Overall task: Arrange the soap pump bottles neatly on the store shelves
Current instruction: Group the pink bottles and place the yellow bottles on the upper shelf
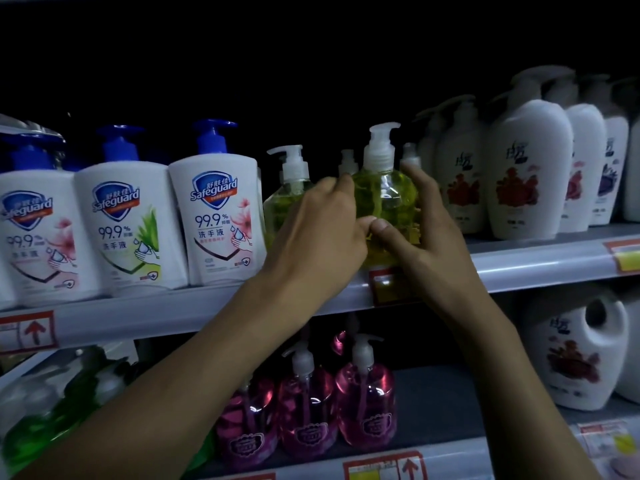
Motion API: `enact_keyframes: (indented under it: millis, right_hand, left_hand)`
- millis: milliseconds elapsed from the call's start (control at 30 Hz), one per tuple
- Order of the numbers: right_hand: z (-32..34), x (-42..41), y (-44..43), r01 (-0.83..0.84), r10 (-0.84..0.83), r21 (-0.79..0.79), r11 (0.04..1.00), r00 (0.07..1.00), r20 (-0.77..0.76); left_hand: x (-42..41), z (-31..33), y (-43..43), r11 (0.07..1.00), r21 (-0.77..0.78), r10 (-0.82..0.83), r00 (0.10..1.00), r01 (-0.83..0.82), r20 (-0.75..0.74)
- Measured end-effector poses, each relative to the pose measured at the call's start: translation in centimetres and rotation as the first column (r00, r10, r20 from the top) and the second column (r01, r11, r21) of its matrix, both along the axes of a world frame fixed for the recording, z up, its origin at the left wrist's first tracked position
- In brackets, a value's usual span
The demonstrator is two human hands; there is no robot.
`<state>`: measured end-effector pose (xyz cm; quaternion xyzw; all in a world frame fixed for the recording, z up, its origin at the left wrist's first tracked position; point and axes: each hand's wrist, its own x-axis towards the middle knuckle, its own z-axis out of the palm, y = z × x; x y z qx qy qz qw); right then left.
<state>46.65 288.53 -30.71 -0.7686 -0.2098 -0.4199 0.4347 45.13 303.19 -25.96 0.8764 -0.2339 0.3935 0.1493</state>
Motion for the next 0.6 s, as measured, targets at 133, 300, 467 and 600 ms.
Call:
enact_keyframes:
  millis: [133, 300, 467, 600]
  right_hand:
    - [0.0, 0.3, 0.1, 0.04, -0.041, -0.026, 0.999, 0.999, -0.027]
    - [0.1, 0.2, 0.4, 0.094, -0.102, -0.079, 0.992, 0.99, -0.102]
    - [0.0, 0.3, 0.4, 0.17, -0.189, -0.156, 0.973, 0.975, -0.115]
    - [-0.3, 0.7, 0.8, 0.293, -0.314, -0.216, 0.931, 0.947, -0.068]
  left_hand:
    - [0.0, 0.8, 0.8, 1.0, 0.028, 0.012, 1.0, -0.011, -0.02]
    - [-0.9, 0.8, 2.7, 0.982, 0.039, 0.18, 0.981, -0.183, 0.074]
    - [0.0, 0.6, 3.8, 0.937, 0.144, 0.326, 0.945, -0.317, -0.041]
    - [0.7, 0.9, 4.0, 0.941, 0.163, 0.303, 0.953, -0.296, -0.02]
